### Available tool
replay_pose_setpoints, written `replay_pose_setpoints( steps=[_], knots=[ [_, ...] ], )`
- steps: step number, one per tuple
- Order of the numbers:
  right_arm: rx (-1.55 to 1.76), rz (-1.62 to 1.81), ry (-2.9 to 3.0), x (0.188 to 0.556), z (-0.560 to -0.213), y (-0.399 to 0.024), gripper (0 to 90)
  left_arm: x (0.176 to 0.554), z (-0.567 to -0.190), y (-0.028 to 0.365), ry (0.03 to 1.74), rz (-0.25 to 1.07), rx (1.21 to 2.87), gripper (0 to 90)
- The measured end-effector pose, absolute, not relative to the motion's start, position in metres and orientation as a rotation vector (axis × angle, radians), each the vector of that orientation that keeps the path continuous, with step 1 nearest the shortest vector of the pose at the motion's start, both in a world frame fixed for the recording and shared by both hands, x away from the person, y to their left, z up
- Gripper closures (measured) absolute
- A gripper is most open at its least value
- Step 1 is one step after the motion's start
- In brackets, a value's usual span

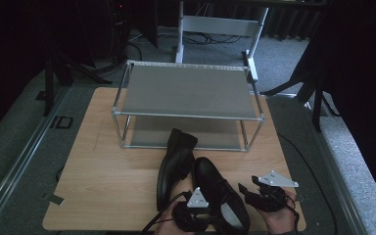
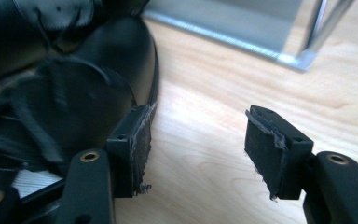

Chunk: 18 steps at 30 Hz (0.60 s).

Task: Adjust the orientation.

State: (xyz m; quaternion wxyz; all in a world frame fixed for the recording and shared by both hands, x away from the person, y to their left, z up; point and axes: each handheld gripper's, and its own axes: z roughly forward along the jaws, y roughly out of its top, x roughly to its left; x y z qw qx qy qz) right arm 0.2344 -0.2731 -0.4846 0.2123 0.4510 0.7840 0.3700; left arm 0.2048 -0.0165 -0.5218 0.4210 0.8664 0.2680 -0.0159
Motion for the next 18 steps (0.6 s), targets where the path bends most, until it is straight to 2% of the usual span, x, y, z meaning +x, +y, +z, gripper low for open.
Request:
replay_pose_setpoints(
  steps=[9,14,18],
  knots=[
    [1.187,1.139,2.224,0.21,-0.462,-0.285,39.9,0.209,-0.527,-0.016,0.679,-0.071,2.173,65.7],
    [1.141,1.103,2.327,0.201,-0.469,-0.271,39.4,0.211,-0.528,-0.022,0.671,-0.071,2.169,65.7],
    [1.132,1.01,2.351,0.215,-0.477,-0.262,48.1,0.213,-0.53,-0.027,0.672,-0.081,2.169,65.7]
  ],
)
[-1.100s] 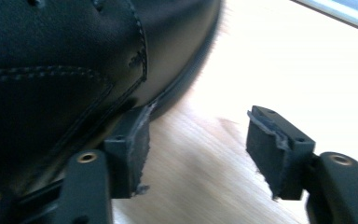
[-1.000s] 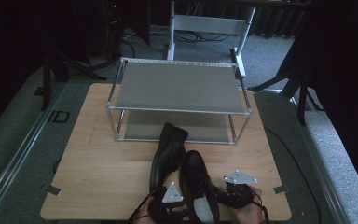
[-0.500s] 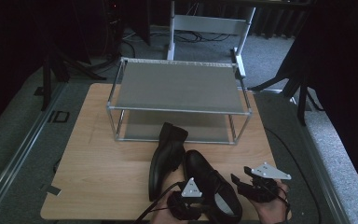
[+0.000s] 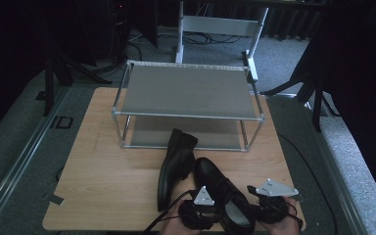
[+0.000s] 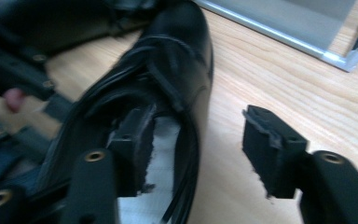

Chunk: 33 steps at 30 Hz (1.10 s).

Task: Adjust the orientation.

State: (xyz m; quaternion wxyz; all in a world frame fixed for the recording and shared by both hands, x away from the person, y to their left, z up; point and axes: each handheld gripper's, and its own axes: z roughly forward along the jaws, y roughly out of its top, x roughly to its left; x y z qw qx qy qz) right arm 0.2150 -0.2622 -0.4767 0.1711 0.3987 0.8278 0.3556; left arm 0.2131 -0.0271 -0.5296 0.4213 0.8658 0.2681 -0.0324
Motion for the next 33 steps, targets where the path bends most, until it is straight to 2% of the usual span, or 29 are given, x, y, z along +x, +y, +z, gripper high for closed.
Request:
replay_pose_setpoints(
  steps=[4,8,11,14,18,24,33],
  knots=[
    [1.074,0.995,2.434,0.232,-0.48,-0.257,69.1,0.216,-0.528,-0.029,0.69,-0.076,2.157,65.7],
    [1.025,0.93,2.414,0.236,-0.475,-0.259,76.5,0.213,-0.518,-0.017,0.719,0.066,2.163,57.8],
    [1.038,0.94,2.405,0.239,-0.475,-0.263,75.4,0.213,-0.505,0.009,0.779,0.168,2.126,54.2],
    [1.012,0.968,2.445,0.237,-0.476,-0.263,70.1,0.212,-0.492,0.034,0.825,0.271,2.085,52.3],
    [1.056,1.002,2.446,0.237,-0.477,-0.267,57.4,0.207,-0.475,0.064,0.878,0.419,2.028,49.6],
    [1.08,1.024,2.428,0.236,-0.479,-0.27,50.9,0.211,-0.471,0.09,0.967,0.603,2.008,42.9],
    [1.079,1.029,2.435,0.238,-0.481,-0.268,49.9,0.218,-0.487,0.097,1.02,0.569,2.04,43.8]
  ],
)
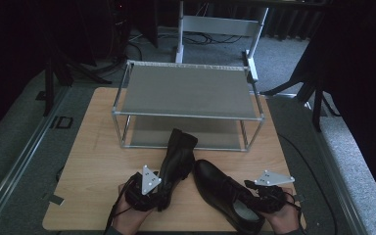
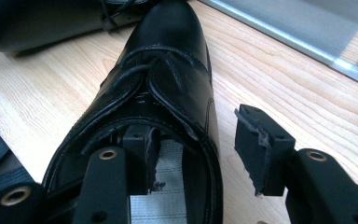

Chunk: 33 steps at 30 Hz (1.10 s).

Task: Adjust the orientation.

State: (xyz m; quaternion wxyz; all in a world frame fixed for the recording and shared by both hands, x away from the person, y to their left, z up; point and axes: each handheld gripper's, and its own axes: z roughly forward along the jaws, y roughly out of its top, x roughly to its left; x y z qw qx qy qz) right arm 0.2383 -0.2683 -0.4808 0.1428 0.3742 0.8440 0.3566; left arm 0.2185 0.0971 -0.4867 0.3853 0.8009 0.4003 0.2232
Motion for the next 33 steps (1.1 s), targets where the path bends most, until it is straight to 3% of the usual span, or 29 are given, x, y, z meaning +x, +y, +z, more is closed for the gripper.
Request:
replay_pose_setpoints(
  steps=[16,19,28,29,33],
  knots=[
    [1.07,1.024,2.444,0.238,-0.481,-0.267,49.9,0.225,-0.486,0.112,1.044,0.5,2.002,48.4],
    [1.057,1.035,2.457,0.238,-0.481,-0.267,56.3,0.228,-0.485,0.12,1.061,0.479,1.989,48.7],
    [1.034,1.03,2.482,0.248,-0.487,-0.261,58.7,0.236,-0.484,0.146,1.125,0.421,1.94,51.5],
    [1.005,1.011,2.476,0.249,-0.488,-0.258,65.5,0.237,-0.485,0.149,1.13,0.418,1.935,51.6],
    [0.97,1.012,2.479,0.248,-0.487,-0.257,68.9,0.242,-0.485,0.157,1.14,0.373,1.931,51.7]
  ],
)
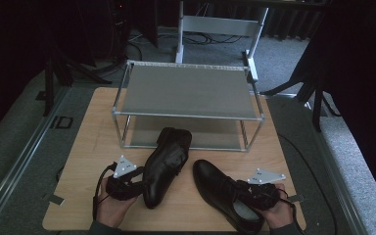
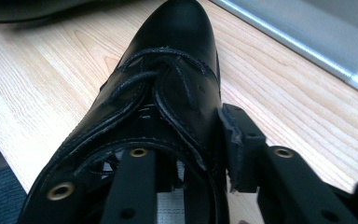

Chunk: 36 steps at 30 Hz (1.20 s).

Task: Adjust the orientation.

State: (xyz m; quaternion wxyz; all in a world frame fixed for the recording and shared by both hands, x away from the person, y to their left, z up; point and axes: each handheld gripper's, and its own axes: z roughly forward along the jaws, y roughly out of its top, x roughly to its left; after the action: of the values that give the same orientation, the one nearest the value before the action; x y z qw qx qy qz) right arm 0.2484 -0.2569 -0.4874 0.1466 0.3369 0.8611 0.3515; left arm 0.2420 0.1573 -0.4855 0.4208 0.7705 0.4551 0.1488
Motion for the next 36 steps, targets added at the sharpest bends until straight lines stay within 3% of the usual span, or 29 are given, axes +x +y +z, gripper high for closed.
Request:
replay_pose_setpoints(
  steps=[7,12,14,20,24,30,36],
  knots=[
    [0.84,1.114,2.563,0.248,-0.49,-0.238,72.1,0.245,-0.487,0.164,1.134,0.346,1.929,51.6],
    [0.771,1.136,2.61,0.248,-0.491,-0.223,71.9,0.248,-0.487,0.169,1.154,0.4,1.939,52.3],
    [0.755,1.127,2.624,0.249,-0.49,-0.219,69.0,0.251,-0.489,0.172,1.177,0.412,1.946,56.1],
    [0.785,1.143,2.64,0.25,-0.492,-0.222,60.5,0.261,-0.506,0.173,1.22,0.427,1.993,53.2],
    [0.791,1.137,2.638,0.249,-0.491,-0.222,57.1,0.262,-0.503,0.171,1.239,0.477,1.98,44.8],
    [0.807,1.129,2.641,0.25,-0.49,-0.223,53.3,0.276,-0.493,0.159,1.274,0.543,1.942,18.3],
    [0.822,1.134,2.644,0.251,-0.491,-0.224,51.2,0.298,-0.493,0.143,1.29,0.523,1.957,9.1]
  ],
)
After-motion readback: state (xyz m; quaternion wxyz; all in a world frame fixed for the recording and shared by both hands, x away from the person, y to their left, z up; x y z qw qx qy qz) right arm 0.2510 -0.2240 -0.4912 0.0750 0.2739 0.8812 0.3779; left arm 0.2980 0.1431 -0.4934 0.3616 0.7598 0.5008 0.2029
